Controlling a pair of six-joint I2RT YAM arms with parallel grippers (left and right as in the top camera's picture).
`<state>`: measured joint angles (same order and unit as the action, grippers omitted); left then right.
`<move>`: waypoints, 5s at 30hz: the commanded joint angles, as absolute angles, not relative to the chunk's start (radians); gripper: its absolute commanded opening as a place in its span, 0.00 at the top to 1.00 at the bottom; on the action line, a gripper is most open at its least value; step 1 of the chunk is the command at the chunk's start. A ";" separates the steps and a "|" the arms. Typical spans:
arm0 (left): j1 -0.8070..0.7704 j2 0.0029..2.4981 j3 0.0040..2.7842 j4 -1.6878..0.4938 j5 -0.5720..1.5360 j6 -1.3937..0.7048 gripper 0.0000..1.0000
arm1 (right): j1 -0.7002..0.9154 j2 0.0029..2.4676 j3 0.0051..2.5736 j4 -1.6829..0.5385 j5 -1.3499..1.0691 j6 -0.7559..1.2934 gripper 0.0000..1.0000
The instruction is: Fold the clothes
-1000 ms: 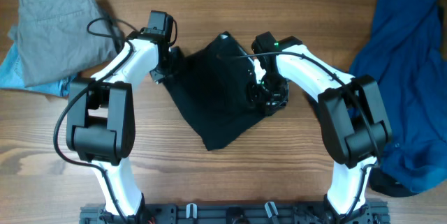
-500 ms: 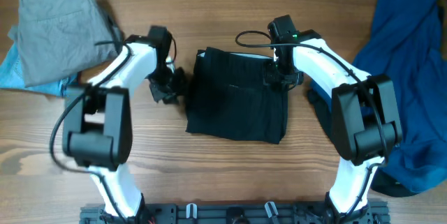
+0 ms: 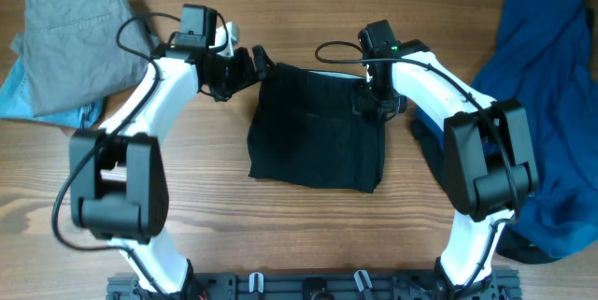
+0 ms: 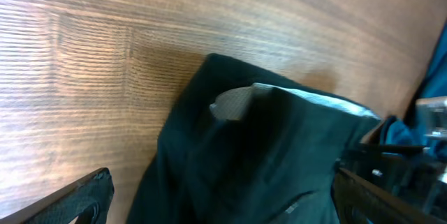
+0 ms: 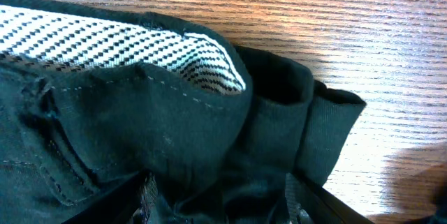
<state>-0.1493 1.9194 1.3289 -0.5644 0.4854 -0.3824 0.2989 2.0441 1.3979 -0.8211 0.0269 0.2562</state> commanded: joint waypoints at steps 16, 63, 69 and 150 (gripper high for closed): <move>-0.222 2.124 1.328 -0.468 0.570 -0.319 0.96 | 0.293 2.070 1.419 -0.839 0.030 0.246 0.36; 0.544 1.851 1.577 -0.461 0.115 -0.268 0.00 | 0.266 1.659 1.442 -0.974 -0.061 0.264 0.00; 0.362 1.781 1.577 -0.502 0.116 -0.265 0.00 | 0.266 1.663 1.438 -0.907 -0.195 0.266 0.01; -0.205 0.401 0.903 -1.136 0.006 -0.329 0.00 | 0.114 0.343 0.547 -0.630 -0.085 0.120 0.00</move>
